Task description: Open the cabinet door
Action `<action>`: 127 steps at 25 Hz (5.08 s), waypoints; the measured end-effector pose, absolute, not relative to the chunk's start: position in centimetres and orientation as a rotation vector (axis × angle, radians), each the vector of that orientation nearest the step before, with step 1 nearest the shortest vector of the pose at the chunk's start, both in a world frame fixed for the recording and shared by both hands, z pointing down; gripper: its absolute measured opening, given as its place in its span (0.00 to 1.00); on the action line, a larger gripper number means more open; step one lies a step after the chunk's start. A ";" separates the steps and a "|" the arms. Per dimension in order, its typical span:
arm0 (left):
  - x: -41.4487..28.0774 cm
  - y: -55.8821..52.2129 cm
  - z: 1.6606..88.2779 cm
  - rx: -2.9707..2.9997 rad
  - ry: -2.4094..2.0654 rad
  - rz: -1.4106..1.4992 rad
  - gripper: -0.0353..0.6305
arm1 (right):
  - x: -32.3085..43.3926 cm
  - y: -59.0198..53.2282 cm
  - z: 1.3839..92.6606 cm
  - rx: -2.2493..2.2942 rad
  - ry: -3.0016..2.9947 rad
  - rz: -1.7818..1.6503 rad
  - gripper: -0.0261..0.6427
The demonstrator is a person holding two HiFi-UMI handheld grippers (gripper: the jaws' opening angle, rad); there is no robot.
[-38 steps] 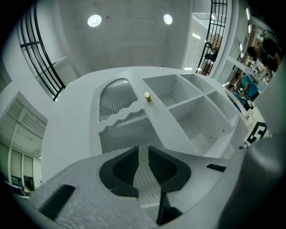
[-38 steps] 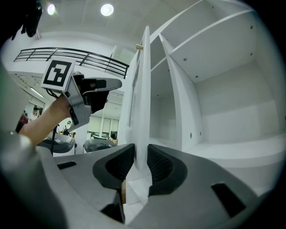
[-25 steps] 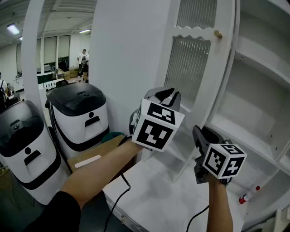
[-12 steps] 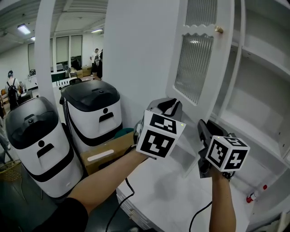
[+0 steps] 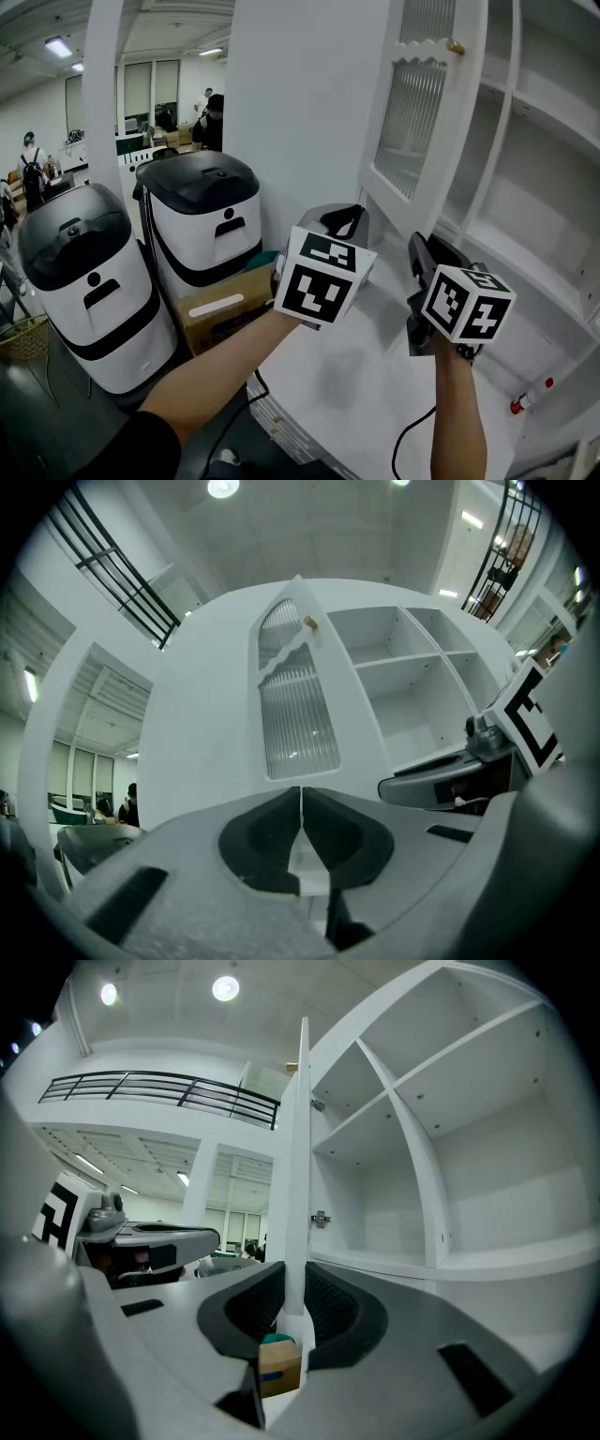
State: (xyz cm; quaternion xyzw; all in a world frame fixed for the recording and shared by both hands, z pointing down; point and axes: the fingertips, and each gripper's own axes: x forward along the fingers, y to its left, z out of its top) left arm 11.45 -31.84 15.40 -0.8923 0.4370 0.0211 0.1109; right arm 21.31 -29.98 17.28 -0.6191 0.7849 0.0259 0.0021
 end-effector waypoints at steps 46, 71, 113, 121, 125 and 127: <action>1.9 -35.8 16.3 -2.745 1.026 0.104 0.08 | 5.5 -31.7 17.1 -2.010 2.419 0.215 0.18; -6.3 -39.6 18.5 -2.777 1.090 0.125 0.08 | -2.6 -37.1 17.2 -2.013 2.393 0.315 0.20; 4.6 -32.4 18.4 -2.892 0.862 0.084 0.07 | 7.7 -30.2 16.8 -2.207 2.269 0.262 0.11; 9.4 -29.8 18.6 -2.943 0.801 0.088 0.07 | 12.6 -26.8 17.4 -2.299 2.208 0.230 0.08; 11.5 -28.9 18.6 -2.951 0.779 0.075 0.07 | 14.5 -25.5 17.5 -2.319 2.191 0.220 0.07; 12.5 -28.4 18.8 -2.953 0.770 0.065 0.07 | 15.5 -24.7 17.6 -2.334 2.176 0.215 0.07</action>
